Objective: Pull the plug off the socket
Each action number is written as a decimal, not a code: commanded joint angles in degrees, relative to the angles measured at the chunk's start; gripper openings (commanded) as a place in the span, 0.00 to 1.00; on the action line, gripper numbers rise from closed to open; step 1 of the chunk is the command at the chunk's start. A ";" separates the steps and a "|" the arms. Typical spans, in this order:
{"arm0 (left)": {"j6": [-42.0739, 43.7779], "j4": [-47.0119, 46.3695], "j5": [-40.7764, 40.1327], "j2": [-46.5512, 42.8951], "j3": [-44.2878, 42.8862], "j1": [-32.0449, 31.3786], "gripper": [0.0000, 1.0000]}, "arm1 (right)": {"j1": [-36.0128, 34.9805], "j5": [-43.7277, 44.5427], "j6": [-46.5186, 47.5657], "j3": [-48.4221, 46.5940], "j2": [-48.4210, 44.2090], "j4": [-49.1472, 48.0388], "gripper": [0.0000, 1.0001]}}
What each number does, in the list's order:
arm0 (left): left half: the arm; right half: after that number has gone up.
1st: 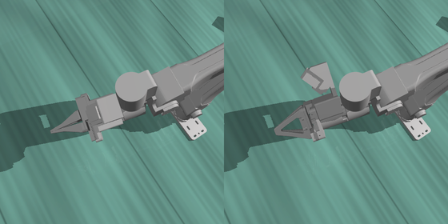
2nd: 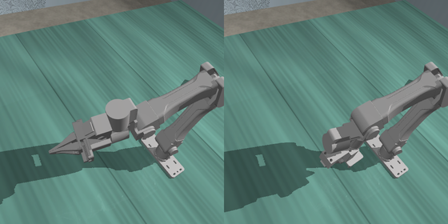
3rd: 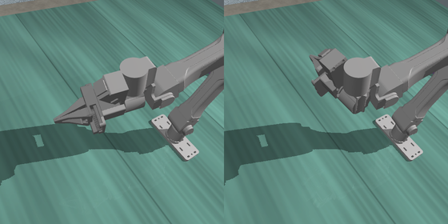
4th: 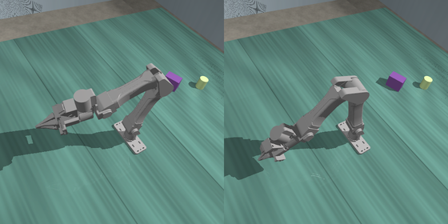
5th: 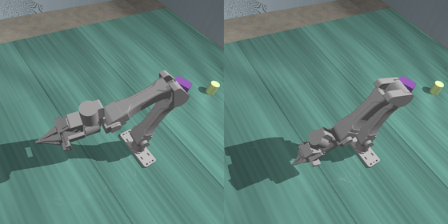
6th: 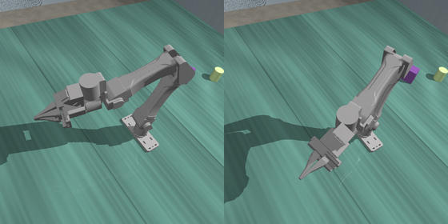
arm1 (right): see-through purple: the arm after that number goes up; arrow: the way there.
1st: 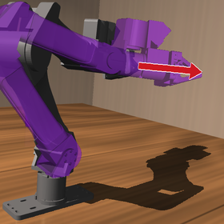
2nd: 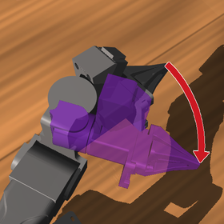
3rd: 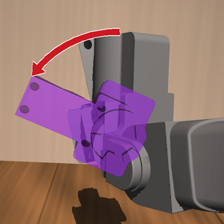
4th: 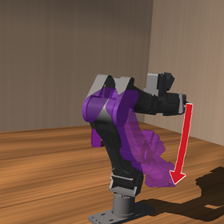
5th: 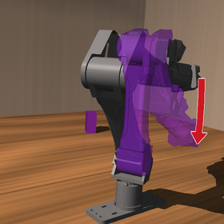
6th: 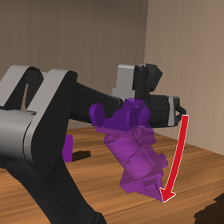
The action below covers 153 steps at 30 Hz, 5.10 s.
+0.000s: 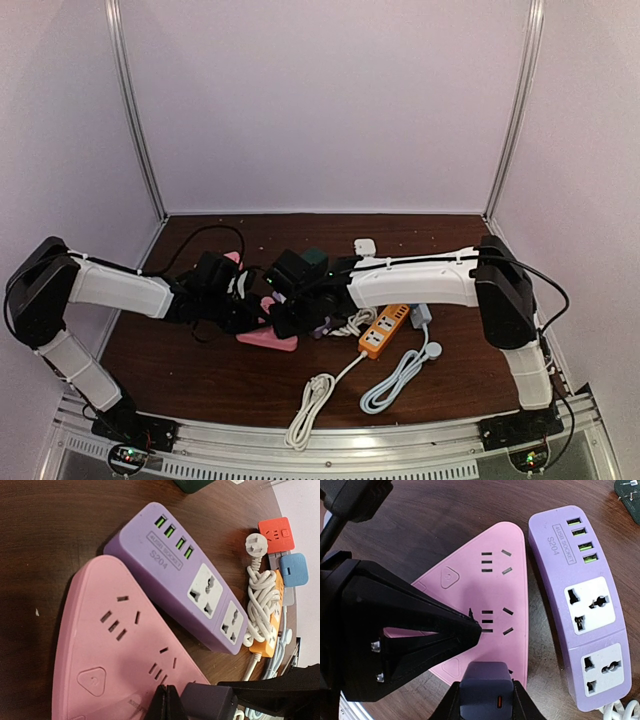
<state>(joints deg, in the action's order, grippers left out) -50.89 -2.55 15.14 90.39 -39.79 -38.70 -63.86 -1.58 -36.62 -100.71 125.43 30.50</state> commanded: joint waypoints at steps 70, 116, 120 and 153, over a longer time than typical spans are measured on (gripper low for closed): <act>2.27 13.46 -5.50 4.04 -0.74 0.55 0.00 | 6.07 1.84 2.37 4.81 -15.88 1.15 0.14; 0.27 3.40 8.33 -2.44 -0.70 7.25 0.03 | 0.93 -4.21 0.56 -5.70 3.93 -7.88 0.12; 1.28 6.66 8.17 -1.20 -0.07 7.14 0.02 | 0.93 -3.40 0.89 -6.38 4.52 -7.26 0.12; 4.17 20.08 -3.20 1.74 0.57 7.14 0.00 | 2.75 -0.37 3.40 -0.22 -5.89 -8.41 0.12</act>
<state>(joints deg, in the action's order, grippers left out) -47.68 5.69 17.43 89.25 -41.56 -31.62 -62.33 -3.42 -33.76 -104.22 125.29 24.49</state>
